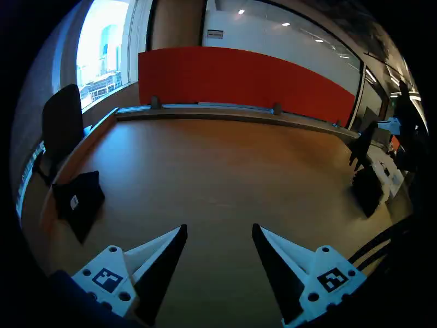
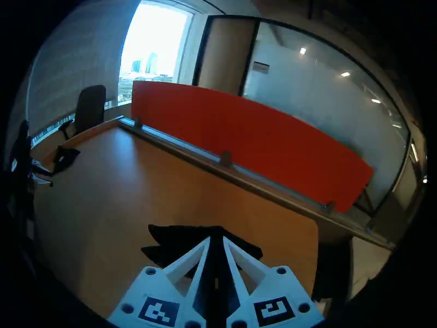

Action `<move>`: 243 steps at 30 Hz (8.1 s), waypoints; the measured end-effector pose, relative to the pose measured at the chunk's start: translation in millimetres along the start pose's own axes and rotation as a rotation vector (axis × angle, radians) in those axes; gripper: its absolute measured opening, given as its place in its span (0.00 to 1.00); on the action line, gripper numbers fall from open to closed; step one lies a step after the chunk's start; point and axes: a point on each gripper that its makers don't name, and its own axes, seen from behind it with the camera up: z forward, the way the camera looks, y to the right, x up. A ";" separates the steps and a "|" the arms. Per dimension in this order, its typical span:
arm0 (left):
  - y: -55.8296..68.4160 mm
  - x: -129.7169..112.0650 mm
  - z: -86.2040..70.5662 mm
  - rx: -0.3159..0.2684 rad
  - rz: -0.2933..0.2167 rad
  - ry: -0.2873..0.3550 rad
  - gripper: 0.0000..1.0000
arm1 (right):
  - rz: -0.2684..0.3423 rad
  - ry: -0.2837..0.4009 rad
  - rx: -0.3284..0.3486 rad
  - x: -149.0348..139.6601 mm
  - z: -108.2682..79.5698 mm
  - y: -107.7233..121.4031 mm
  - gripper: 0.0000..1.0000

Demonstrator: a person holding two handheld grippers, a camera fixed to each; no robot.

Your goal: Fold towel

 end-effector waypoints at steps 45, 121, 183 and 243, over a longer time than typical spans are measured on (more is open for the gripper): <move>30.9 0.1 5.2 -0.038 0.049 -0.014 0.88 | 0.139 -0.193 -0.134 -148.9 -70.8 52.3 0.09; 25.0 -5.1 -0.7 -0.017 0.072 -0.023 0.88 | 0.428 -0.408 -0.355 -321.7 -81.3 60.1 0.66; 9.4 21.3 -6.5 -0.030 0.030 0.063 0.88 | 0.383 0.114 -0.536 -147.6 -106.6 46.8 1.00; -34.8 173.8 -36.9 0.045 -0.024 0.555 0.87 | 0.393 0.463 -0.361 50.4 -59.8 -105.4 1.00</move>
